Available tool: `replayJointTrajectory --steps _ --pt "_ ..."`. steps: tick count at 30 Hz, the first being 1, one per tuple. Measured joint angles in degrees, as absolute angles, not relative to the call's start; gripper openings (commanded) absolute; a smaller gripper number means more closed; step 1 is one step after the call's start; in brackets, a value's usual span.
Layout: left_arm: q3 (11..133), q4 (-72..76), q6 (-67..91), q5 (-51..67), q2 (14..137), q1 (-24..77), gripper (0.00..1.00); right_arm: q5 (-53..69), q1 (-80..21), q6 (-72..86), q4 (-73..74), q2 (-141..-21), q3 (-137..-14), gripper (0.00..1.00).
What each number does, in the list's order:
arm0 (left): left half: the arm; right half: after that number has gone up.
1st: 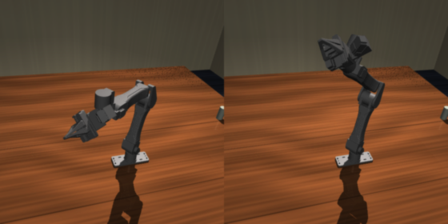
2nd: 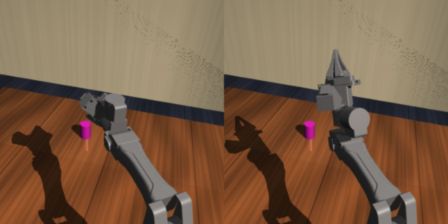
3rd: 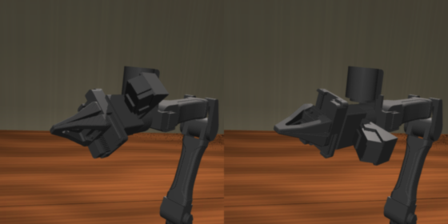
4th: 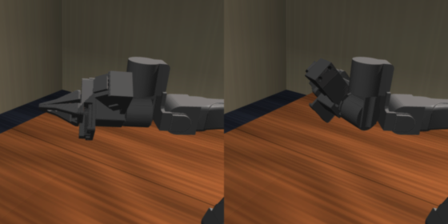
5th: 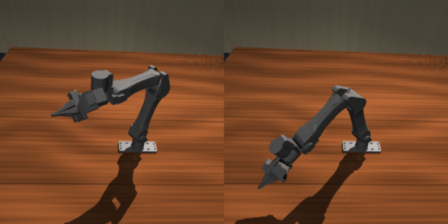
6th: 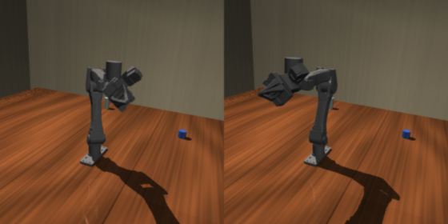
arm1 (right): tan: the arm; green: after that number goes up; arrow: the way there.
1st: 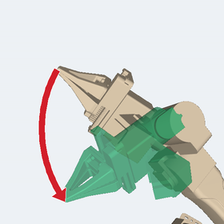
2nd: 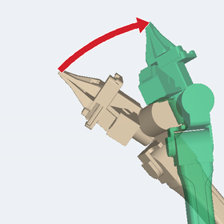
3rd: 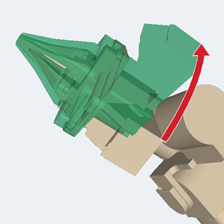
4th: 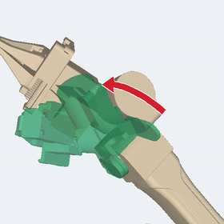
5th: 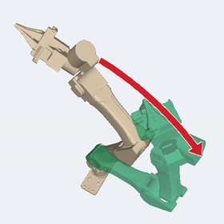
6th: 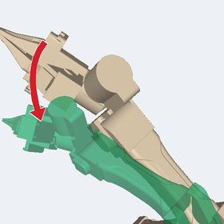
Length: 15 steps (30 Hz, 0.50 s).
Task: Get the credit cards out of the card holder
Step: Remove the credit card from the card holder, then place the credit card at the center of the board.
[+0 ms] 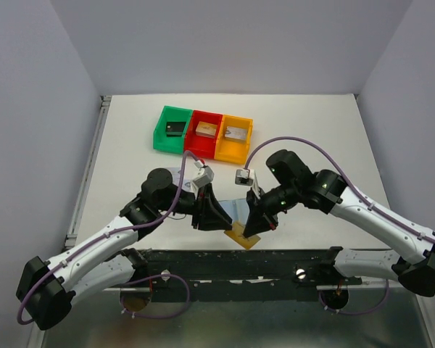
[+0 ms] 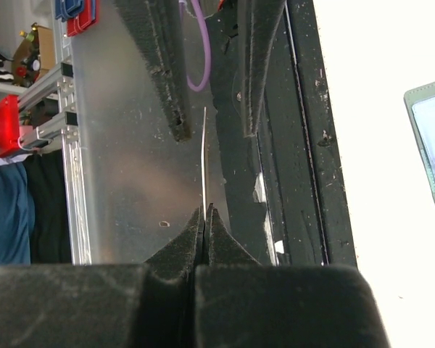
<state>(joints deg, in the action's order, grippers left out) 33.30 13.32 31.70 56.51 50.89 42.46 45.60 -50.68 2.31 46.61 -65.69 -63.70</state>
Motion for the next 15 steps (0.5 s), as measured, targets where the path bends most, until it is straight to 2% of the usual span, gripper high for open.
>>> replayJointTrajectory --steps 5,9,13,14,15 --pt "33.2 13.8 31.7 57.4 51.4 43.0 0.36 45.0 -50.7 2.3 46.7 -66.5 -64.2 0.00" --pt "32.9 14.3 31.7 57.8 51.4 43.4 0.21 44.5 -50.9 2.2 46.7 -66.7 -64.7 0.00" --pt "32.9 14.9 31.9 58.3 52.1 43.7 0.00 44.3 -51.0 2.2 46.7 -66.9 -64.7 0.00" --pt "32.9 15.0 32.0 58.4 52.2 43.7 0.00 44.3 -51.0 2.1 46.8 -66.9 -64.8 0.05" --pt "32.8 15.1 32.1 58.5 52.4 43.7 0.00 44.2 -51.0 2.1 46.8 -66.9 -64.8 0.19"
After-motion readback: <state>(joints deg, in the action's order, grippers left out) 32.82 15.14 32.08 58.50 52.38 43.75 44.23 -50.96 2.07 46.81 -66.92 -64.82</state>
